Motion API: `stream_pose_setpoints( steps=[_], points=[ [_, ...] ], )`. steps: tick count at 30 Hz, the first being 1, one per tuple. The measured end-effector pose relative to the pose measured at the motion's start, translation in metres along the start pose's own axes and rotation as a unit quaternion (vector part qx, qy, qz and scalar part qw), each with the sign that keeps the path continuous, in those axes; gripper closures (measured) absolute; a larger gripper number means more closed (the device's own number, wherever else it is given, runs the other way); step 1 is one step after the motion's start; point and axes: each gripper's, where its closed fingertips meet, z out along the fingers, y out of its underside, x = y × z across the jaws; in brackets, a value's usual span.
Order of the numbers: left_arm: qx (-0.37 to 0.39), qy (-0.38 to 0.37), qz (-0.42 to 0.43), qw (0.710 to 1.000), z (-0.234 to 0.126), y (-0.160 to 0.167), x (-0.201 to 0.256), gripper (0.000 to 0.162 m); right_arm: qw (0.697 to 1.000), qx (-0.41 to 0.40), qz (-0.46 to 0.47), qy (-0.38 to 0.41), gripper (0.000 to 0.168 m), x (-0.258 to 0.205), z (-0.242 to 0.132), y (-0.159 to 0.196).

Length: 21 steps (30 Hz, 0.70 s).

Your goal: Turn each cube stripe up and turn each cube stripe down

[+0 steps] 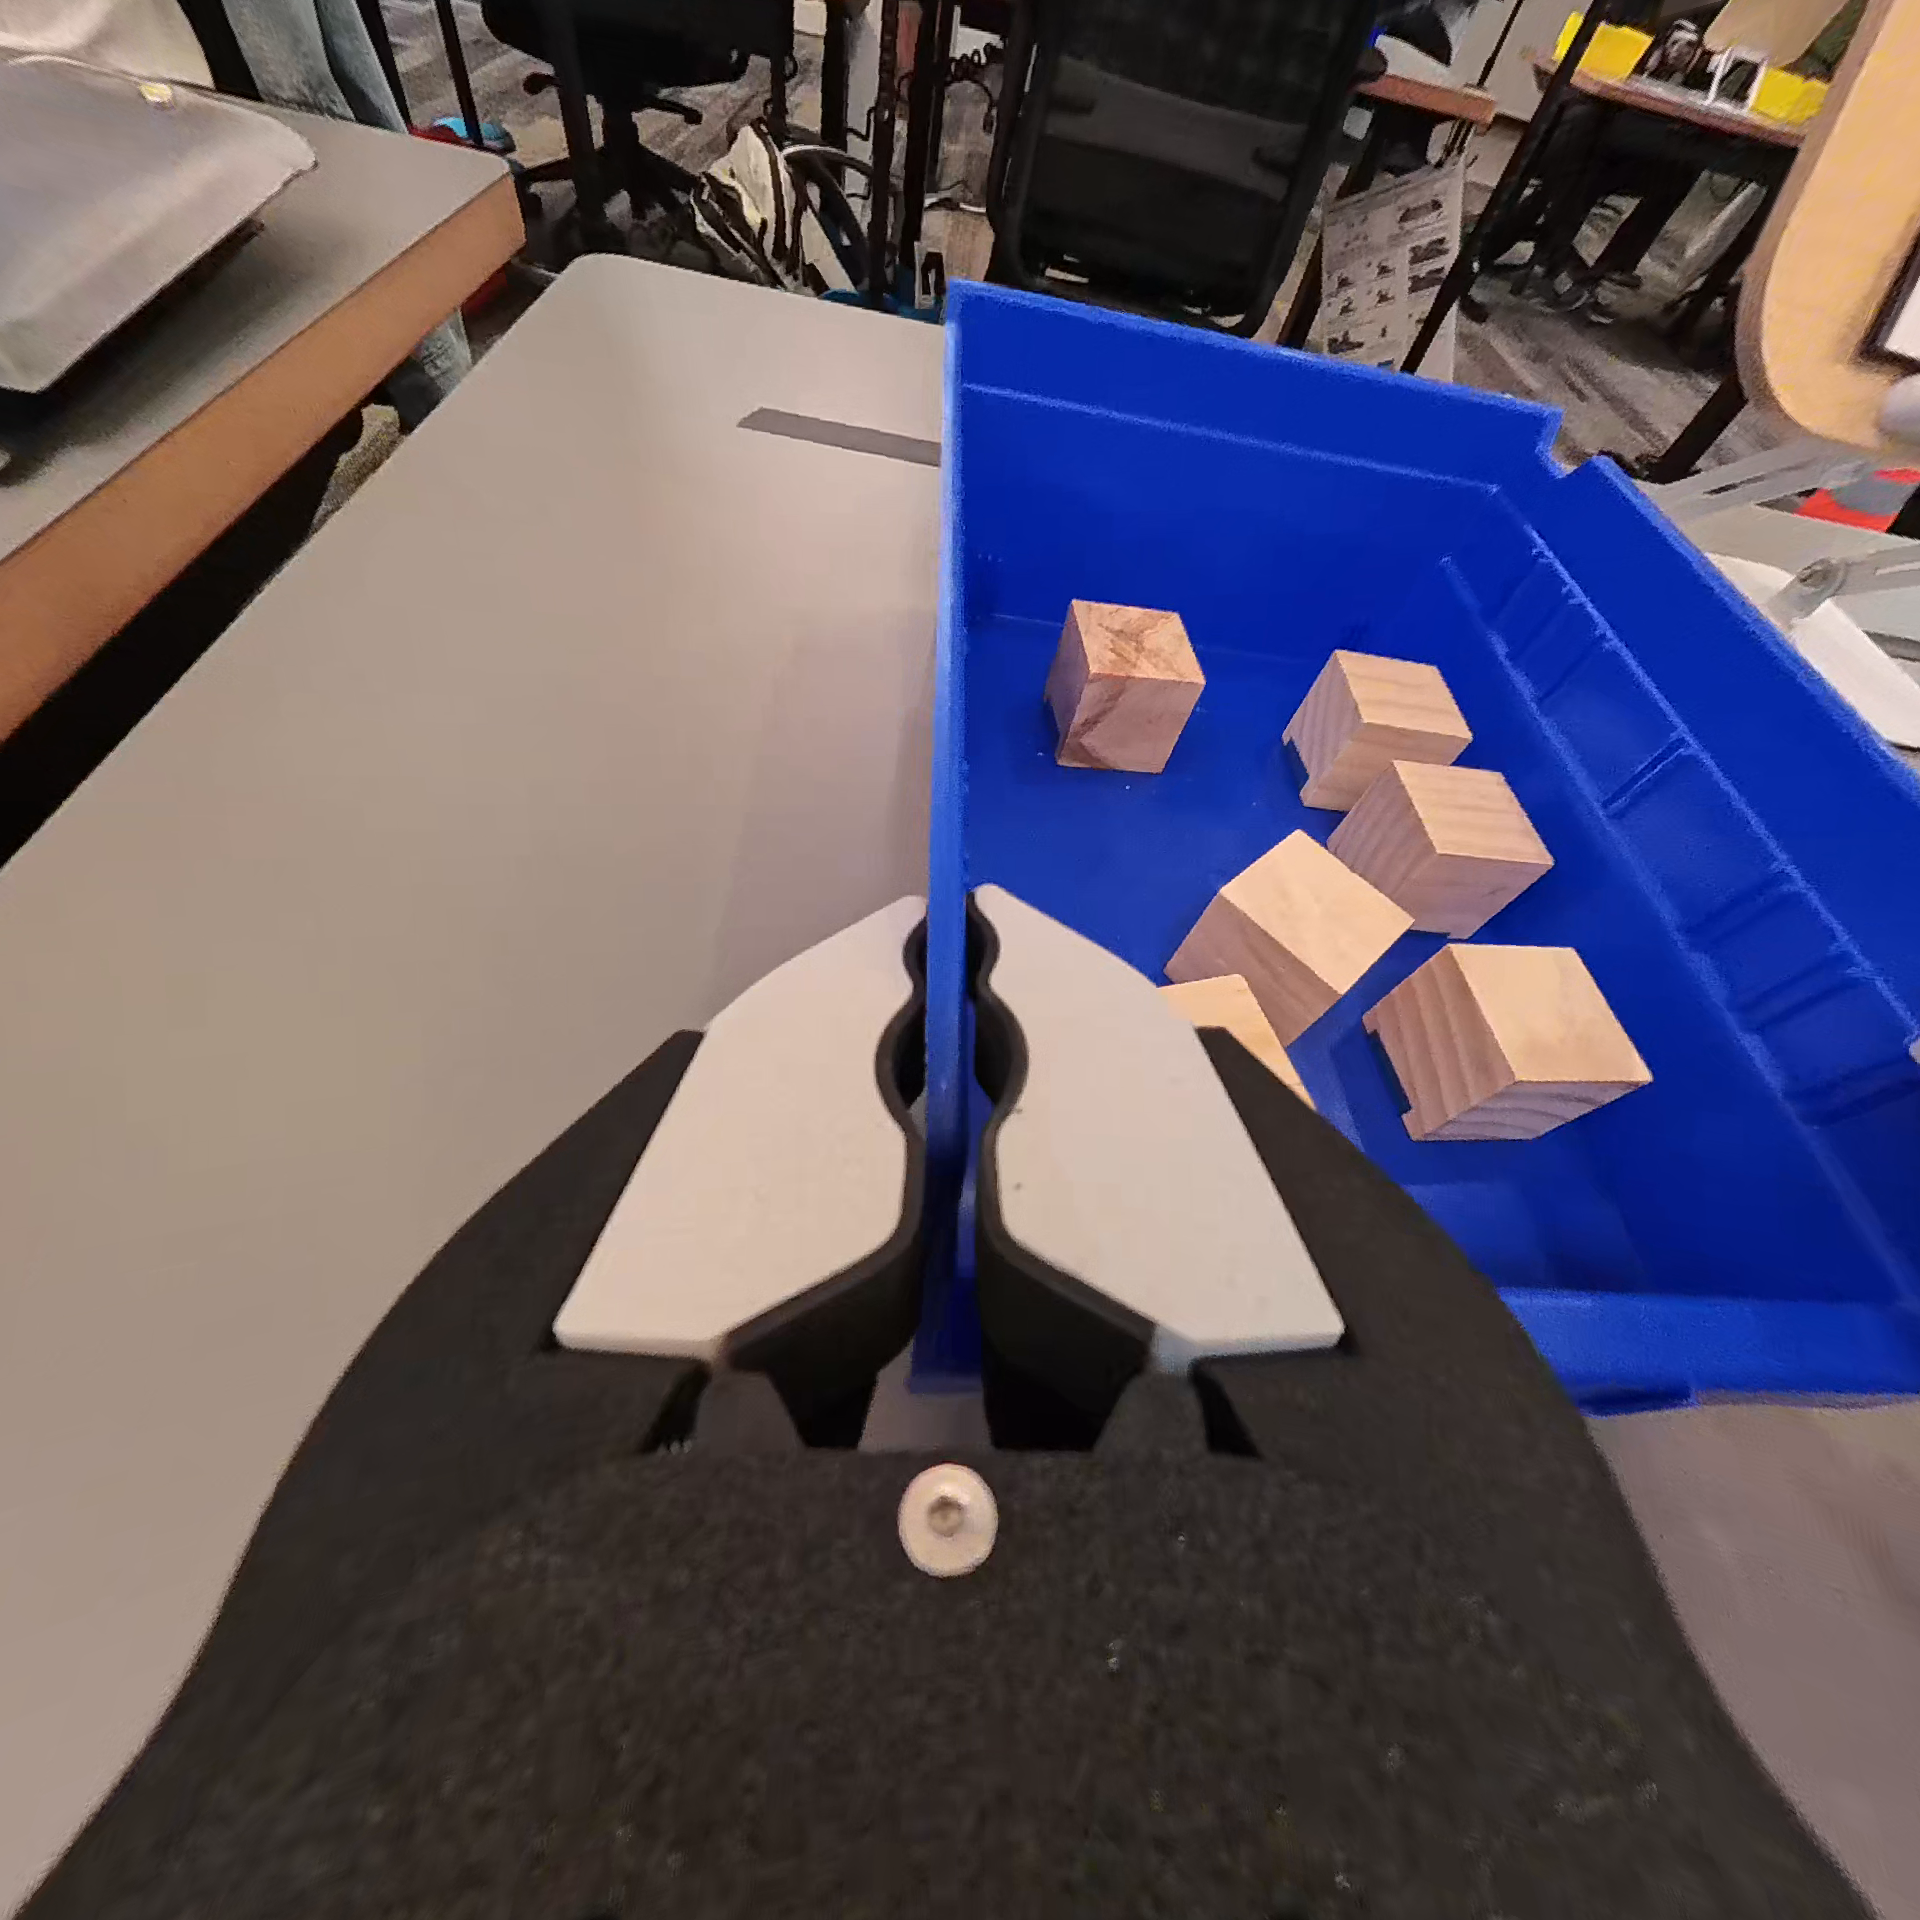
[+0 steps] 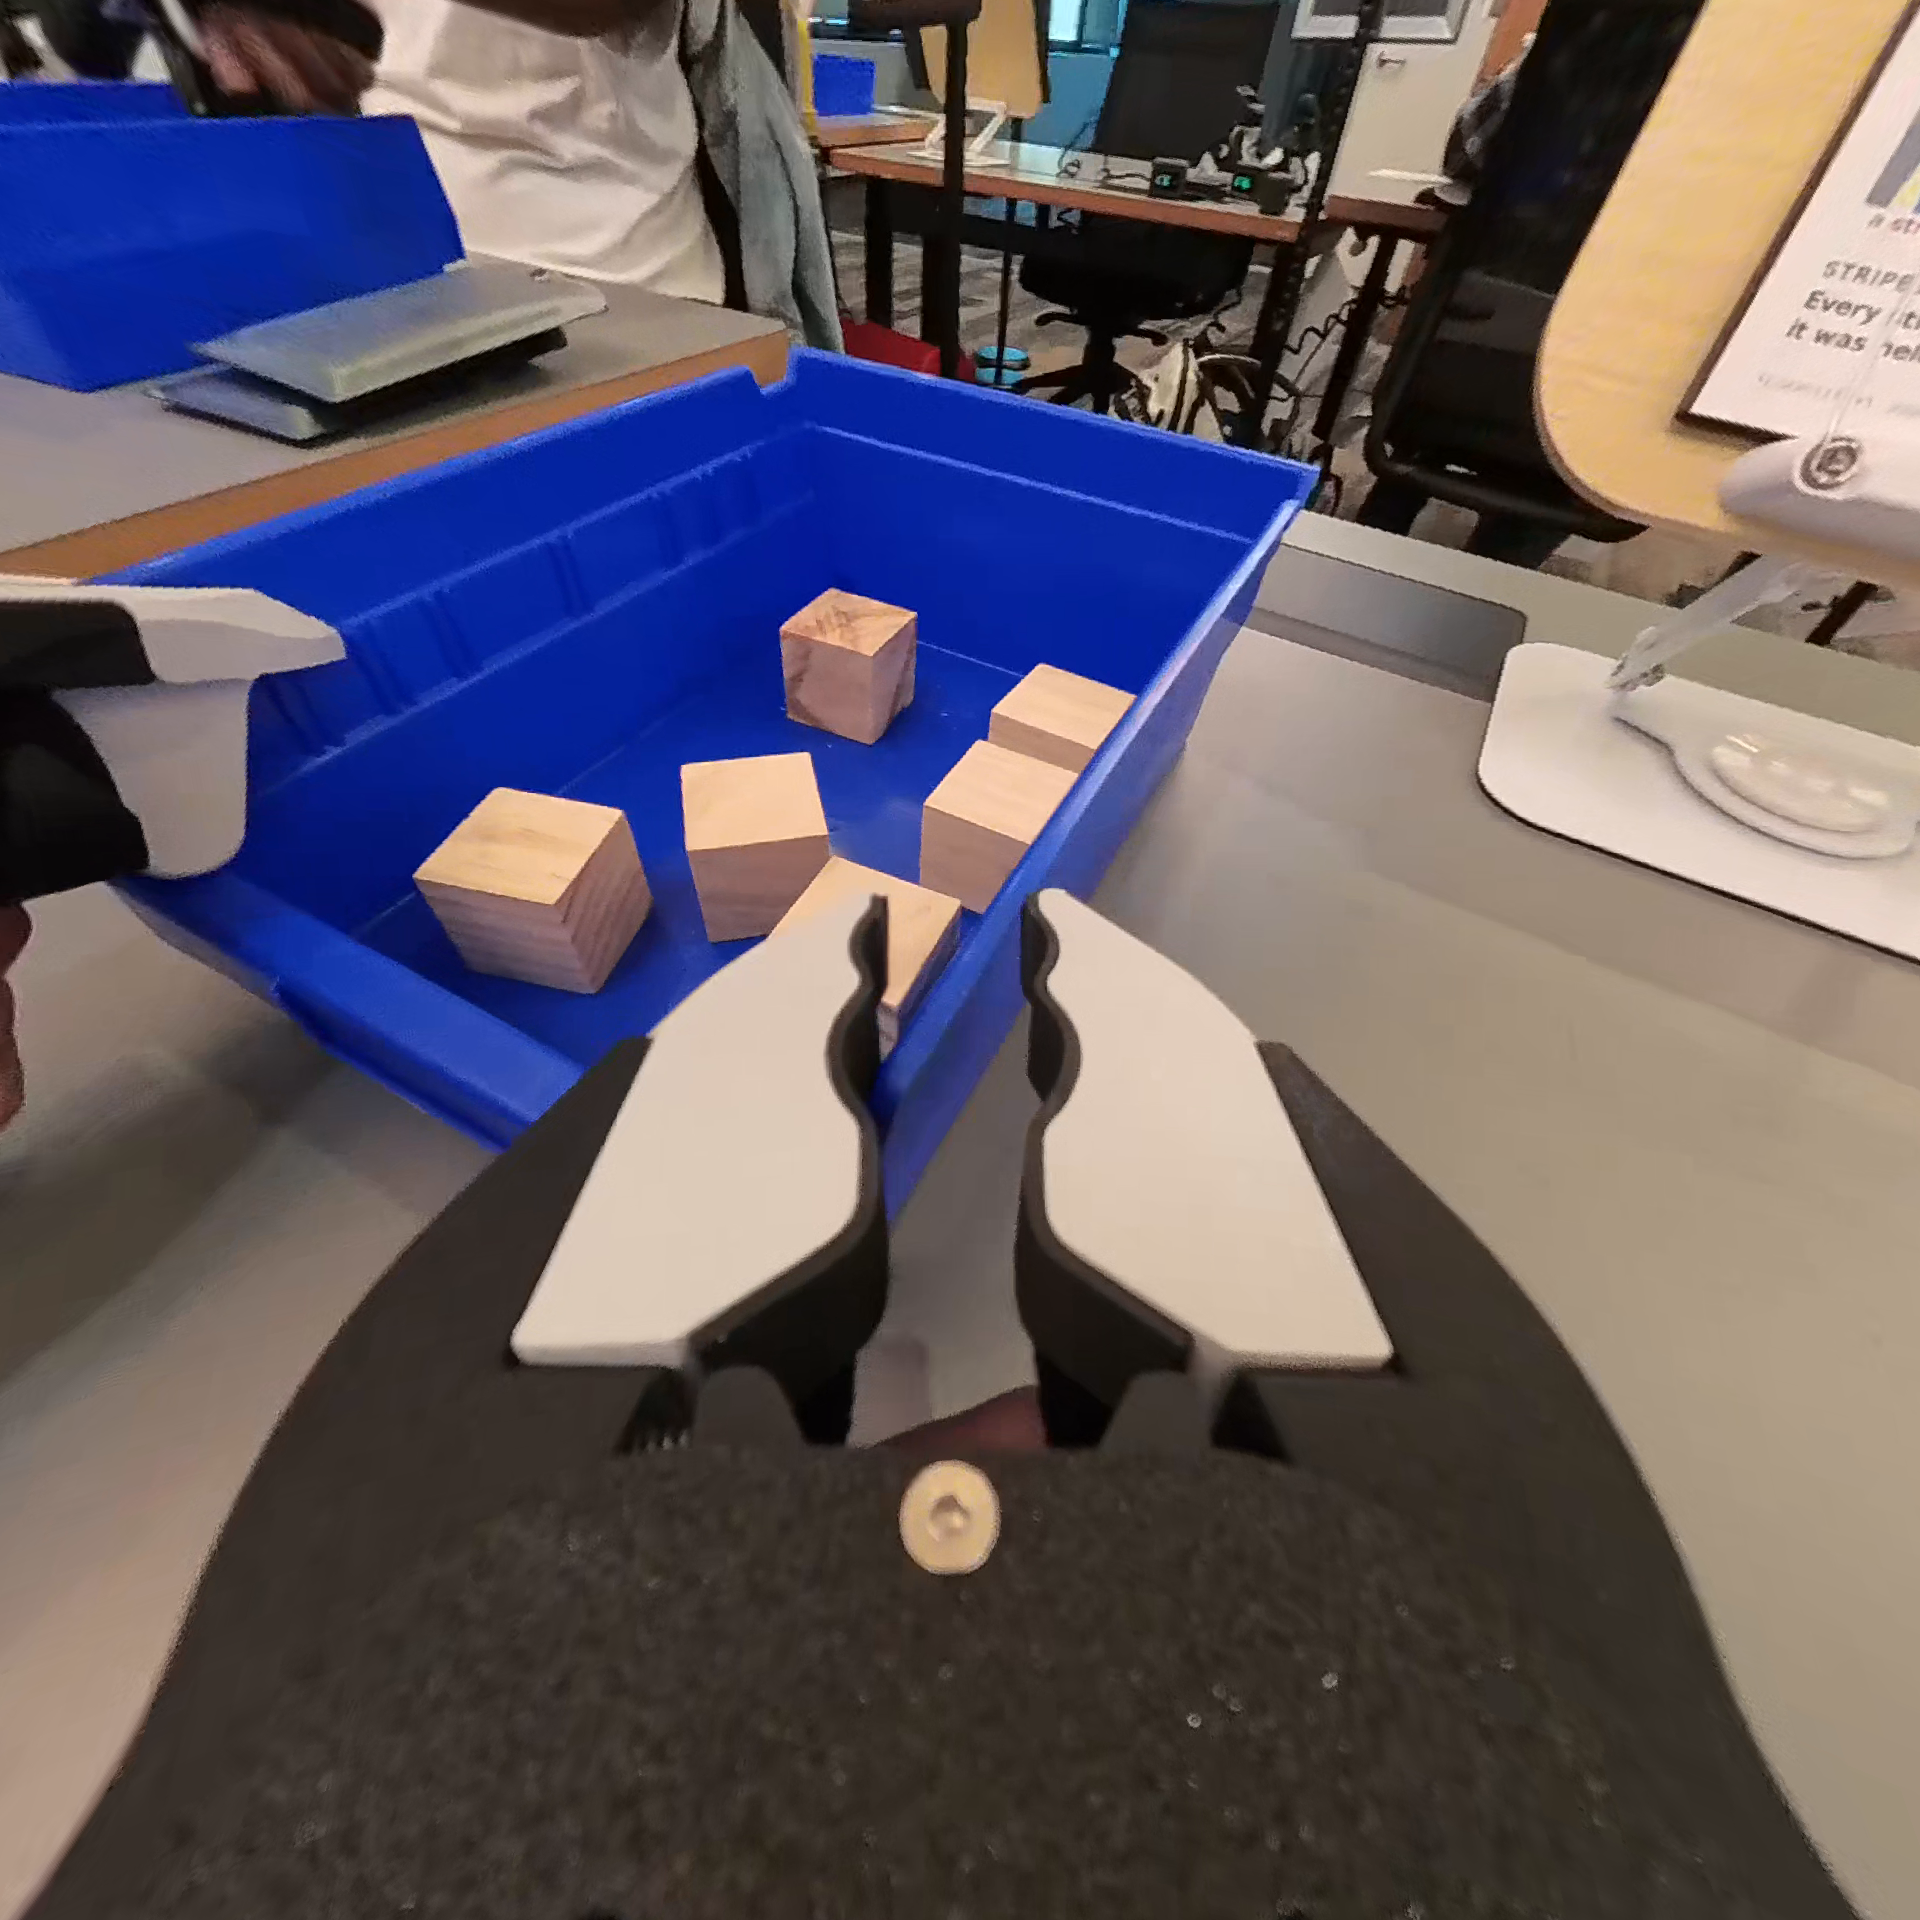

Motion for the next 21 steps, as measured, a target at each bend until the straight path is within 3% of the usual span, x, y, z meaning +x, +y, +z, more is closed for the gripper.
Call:
stream_pose_setpoints(
  steps=[2,3,4,5,6,8,11,16,21],
  points=[
    [-0.002,0.001,-0.003,1.0,-0.003,0.001,0.001,0.159,0.999,-0.01,-0.01,-0.035,0.139,-0.001,-0.003,0.001],
    [-0.011,-0.007,-0.009,1.0,-0.007,0.003,-0.001,0.149,0.997,-0.021,-0.02,-0.067,0.136,-0.002,-0.008,0.004],
    [-0.015,-0.022,-0.014,1.0,-0.014,0.002,-0.004,0.129,0.995,-0.035,-0.028,-0.092,0.132,0.0,-0.016,0.006],
    [-0.005,-0.035,-0.02,0.999,-0.024,-0.002,-0.006,0.118,0.992,-0.042,-0.035,-0.115,0.121,0.004,-0.026,0.007],
    [0.011,-0.041,-0.026,0.999,-0.036,-0.008,-0.005,0.113,0.989,-0.046,-0.05,-0.132,0.111,0.013,-0.039,0.009],
    [0.036,-0.035,-0.028,0.998,-0.062,-0.019,0.009,0.106,0.977,-0.065,-0.096,-0.178,0.108,0.03,-0.071,0.02],
    [0.034,0.061,-0.007,0.997,-0.087,-0.02,0.08,0.106,0.962,-0.098,-0.11,-0.23,0.102,0.067,-0.122,0.046],
    [-0.067,0.29,0.059,0.953,-0.117,0.042,0.243,0.107,0.976,-0.083,0.036,-0.196,0.113,0.168,-0.187,0.067],
    [-0.081,0.325,0.094,0.937,-0.113,0.091,0.302,0.103,0.991,-0.026,0.081,-0.106,0.117,0.243,-0.237,0.088]
  ],
)
